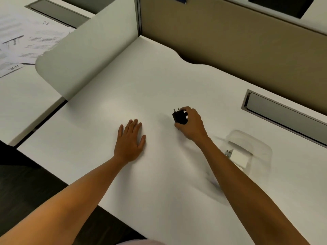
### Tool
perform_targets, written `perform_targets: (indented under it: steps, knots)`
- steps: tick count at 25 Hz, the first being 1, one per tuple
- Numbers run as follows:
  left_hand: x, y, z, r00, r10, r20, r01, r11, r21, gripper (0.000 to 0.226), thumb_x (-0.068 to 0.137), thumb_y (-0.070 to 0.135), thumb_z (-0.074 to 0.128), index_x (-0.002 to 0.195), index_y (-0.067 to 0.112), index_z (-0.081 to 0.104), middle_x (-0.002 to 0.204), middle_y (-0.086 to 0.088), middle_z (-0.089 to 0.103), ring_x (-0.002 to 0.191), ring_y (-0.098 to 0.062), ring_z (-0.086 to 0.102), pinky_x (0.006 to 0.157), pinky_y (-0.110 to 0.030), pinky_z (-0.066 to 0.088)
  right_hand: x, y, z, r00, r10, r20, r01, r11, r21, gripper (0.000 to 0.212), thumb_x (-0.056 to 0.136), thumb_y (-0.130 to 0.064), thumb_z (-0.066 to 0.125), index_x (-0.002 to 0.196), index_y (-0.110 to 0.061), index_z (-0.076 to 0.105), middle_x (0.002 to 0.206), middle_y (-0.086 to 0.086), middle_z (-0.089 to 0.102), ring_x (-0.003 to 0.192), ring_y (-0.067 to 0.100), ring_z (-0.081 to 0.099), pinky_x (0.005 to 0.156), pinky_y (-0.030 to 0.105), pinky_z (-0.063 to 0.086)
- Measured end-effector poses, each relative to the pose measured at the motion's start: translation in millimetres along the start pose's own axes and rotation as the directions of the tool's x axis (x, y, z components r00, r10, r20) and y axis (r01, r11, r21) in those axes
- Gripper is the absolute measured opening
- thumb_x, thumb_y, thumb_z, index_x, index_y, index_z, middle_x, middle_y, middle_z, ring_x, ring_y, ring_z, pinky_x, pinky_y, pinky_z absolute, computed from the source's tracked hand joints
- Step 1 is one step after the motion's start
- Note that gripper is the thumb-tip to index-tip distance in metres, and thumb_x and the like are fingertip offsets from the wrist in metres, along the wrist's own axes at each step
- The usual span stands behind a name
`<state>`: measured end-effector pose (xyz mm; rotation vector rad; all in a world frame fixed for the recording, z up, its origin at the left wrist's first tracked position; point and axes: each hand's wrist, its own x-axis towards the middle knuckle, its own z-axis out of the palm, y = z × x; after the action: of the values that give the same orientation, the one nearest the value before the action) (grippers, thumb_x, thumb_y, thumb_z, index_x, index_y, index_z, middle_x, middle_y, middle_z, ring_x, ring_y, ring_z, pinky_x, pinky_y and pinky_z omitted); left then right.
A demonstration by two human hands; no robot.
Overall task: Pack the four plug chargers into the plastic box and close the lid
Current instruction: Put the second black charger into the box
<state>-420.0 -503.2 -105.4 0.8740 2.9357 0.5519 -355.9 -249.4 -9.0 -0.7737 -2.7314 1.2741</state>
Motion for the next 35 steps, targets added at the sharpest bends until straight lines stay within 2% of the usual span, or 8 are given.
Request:
perform_targets:
  steps: [4, 7, 12, 17, 27, 29, 32, 35]
  knots:
    - [4, 21, 4, 0.995, 0.094, -0.03, -0.092, 0.994, 0.054, 0.058, 0.096, 0.039, 0.033, 0.145, 0.009, 0.043, 0.155, -0.01, 0.041, 0.15, -0.024, 0.027, 0.124, -0.048, 0.008, -46, 13, -71, 0.997, -0.074, -0.02, 0.075, 0.992, 0.097, 0.061, 0.073, -0.018, 0.08, 0.127, -0.03, 0.054, 0.118, -0.004, 0.057, 0.093, 0.014, 0.062, 0.078, 0.021, 0.052]
    - [7, 62, 16, 0.975, 0.22, -0.014, -0.22, 0.975, 0.004, 0.053, 0.096, 0.037, 0.037, 0.143, 0.013, 0.044, 0.154, -0.006, 0.043, 0.149, -0.022, 0.028, 0.124, -0.047, 0.008, -73, 33, -128, 0.997, -0.07, 0.027, 0.07, 0.998, 0.01, 0.063, 0.071, -0.012, 0.083, 0.125, -0.03, 0.056, 0.115, -0.008, 0.06, 0.093, 0.008, 0.062, 0.079, 0.012, 0.047]
    - [12, 149, 41, 0.959, 0.28, 0.036, -0.275, 0.955, -0.113, 0.053, 0.098, 0.037, 0.042, 0.145, 0.013, 0.043, 0.156, -0.005, 0.04, 0.151, -0.02, 0.024, 0.124, -0.045, 0.006, -108, 81, -185, 1.0, -0.004, -0.031, -0.001, 0.989, -0.148, 0.055, 0.072, -0.01, 0.083, 0.119, -0.024, 0.058, 0.11, -0.006, 0.064, 0.098, 0.016, 0.062, 0.088, 0.022, 0.047]
    - [15, 173, 63, 0.889, 0.434, 0.147, -0.438, 0.899, -0.008, 0.063, 0.101, 0.044, 0.03, 0.155, 0.012, 0.027, 0.163, -0.004, 0.027, 0.154, -0.018, 0.012, 0.125, -0.046, 0.005, -116, 129, -177, 0.999, 0.037, -0.039, -0.048, 0.943, -0.328, 0.051, 0.078, -0.007, 0.075, 0.124, -0.022, 0.057, 0.122, 0.001, 0.061, 0.11, 0.02, 0.058, 0.093, 0.026, 0.045]
    - [16, 174, 64, 0.906, 0.393, 0.16, -0.384, 0.919, -0.083, 0.063, 0.1, 0.045, 0.035, 0.155, 0.015, 0.029, 0.164, 0.001, 0.025, 0.153, -0.014, 0.014, 0.125, -0.044, 0.009, -105, 153, -139, 0.973, 0.03, -0.229, -0.115, 0.925, -0.363, 0.049, 0.082, -0.003, 0.071, 0.128, -0.016, 0.061, 0.127, 0.002, 0.062, 0.113, 0.024, 0.058, 0.087, 0.038, 0.053]
    - [17, 173, 64, 0.908, 0.387, 0.161, -0.378, 0.922, -0.089, 0.063, 0.1, 0.046, 0.035, 0.155, 0.015, 0.029, 0.164, 0.001, 0.025, 0.153, -0.013, 0.014, 0.125, -0.043, 0.008, -104, 158, -137, 0.97, 0.084, -0.228, -0.146, 0.95, -0.275, 0.047, 0.083, -0.003, 0.07, 0.127, -0.017, 0.062, 0.126, 0.002, 0.064, 0.114, 0.023, 0.058, 0.091, 0.03, 0.049]
    - [17, 173, 64, 0.909, 0.386, 0.158, -0.375, 0.922, -0.098, 0.063, 0.1, 0.046, 0.036, 0.154, 0.015, 0.029, 0.164, 0.001, 0.025, 0.153, -0.013, 0.014, 0.126, -0.042, 0.007, -102, 165, -137, 0.959, 0.137, -0.25, -0.189, 0.963, -0.194, 0.04, 0.089, 0.007, 0.059, 0.123, -0.012, 0.065, 0.123, 0.007, 0.066, 0.111, 0.022, 0.062, 0.085, 0.0, 0.037]
    - [17, 174, 64, 0.908, 0.389, 0.155, -0.377, 0.921, -0.102, 0.063, 0.1, 0.045, 0.037, 0.154, 0.015, 0.029, 0.163, 0.001, 0.026, 0.153, -0.014, 0.015, 0.126, -0.042, 0.007, -100, 169, -137, 0.966, 0.146, -0.214, -0.195, 0.954, -0.229, 0.044, 0.088, 0.016, 0.05, 0.12, -0.01, 0.066, 0.122, 0.009, 0.066, 0.111, 0.024, 0.062, 0.091, 0.01, 0.039]
